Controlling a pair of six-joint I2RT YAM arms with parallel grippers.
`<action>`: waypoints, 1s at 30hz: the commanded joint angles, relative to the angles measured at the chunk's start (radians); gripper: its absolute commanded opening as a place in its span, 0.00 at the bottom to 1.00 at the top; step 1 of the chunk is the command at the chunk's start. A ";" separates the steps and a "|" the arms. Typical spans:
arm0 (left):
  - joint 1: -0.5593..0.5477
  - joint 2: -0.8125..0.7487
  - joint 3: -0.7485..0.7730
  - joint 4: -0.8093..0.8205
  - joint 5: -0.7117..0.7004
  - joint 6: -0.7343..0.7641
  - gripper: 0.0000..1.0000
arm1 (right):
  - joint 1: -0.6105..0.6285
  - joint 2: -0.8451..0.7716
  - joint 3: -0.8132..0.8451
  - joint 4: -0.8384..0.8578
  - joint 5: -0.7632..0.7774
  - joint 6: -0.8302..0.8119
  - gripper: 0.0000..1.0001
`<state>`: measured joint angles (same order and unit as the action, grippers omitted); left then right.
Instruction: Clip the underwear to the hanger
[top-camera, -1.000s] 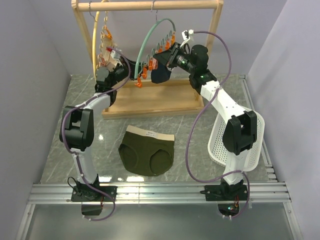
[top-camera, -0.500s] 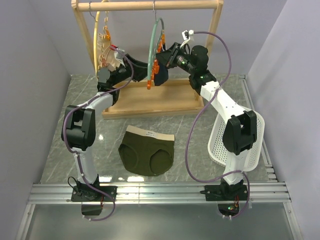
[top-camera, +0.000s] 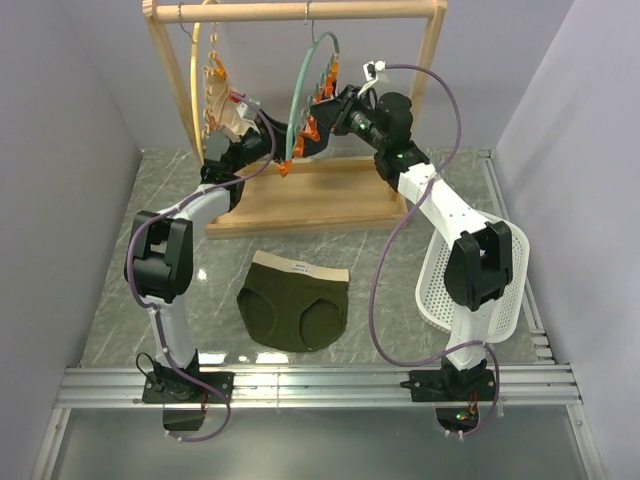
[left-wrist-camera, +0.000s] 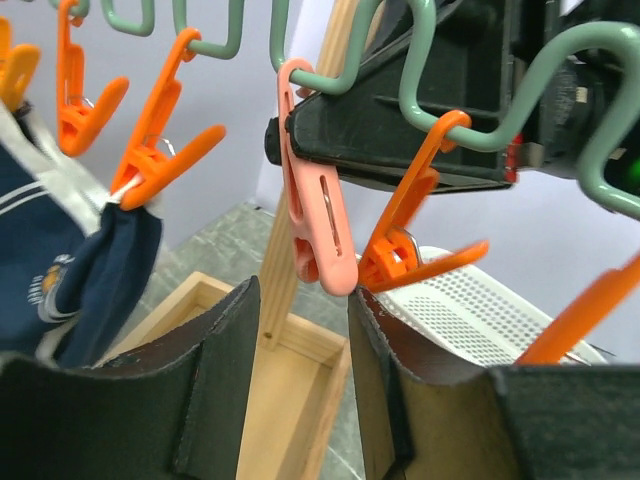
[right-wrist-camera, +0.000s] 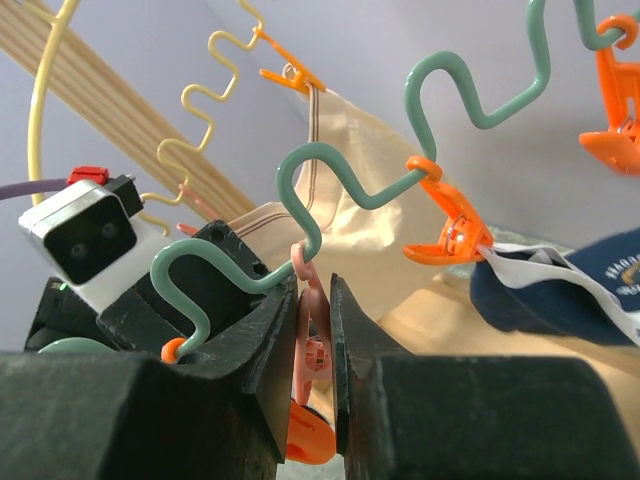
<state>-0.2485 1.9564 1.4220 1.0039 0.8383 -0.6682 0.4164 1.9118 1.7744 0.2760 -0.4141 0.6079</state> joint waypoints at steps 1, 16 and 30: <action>-0.009 -0.080 0.023 -0.050 -0.071 0.096 0.45 | 0.028 -0.060 -0.004 -0.018 0.055 -0.057 0.00; -0.009 -0.083 0.029 -0.004 -0.110 0.076 0.44 | 0.058 -0.079 -0.010 -0.058 0.123 -0.103 0.00; -0.018 -0.076 0.052 0.015 -0.114 0.085 0.27 | 0.076 -0.082 -0.016 -0.080 0.153 -0.145 0.00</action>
<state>-0.2657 1.9289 1.4223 0.9668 0.7540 -0.5957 0.4763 1.8820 1.7725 0.2199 -0.2470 0.4740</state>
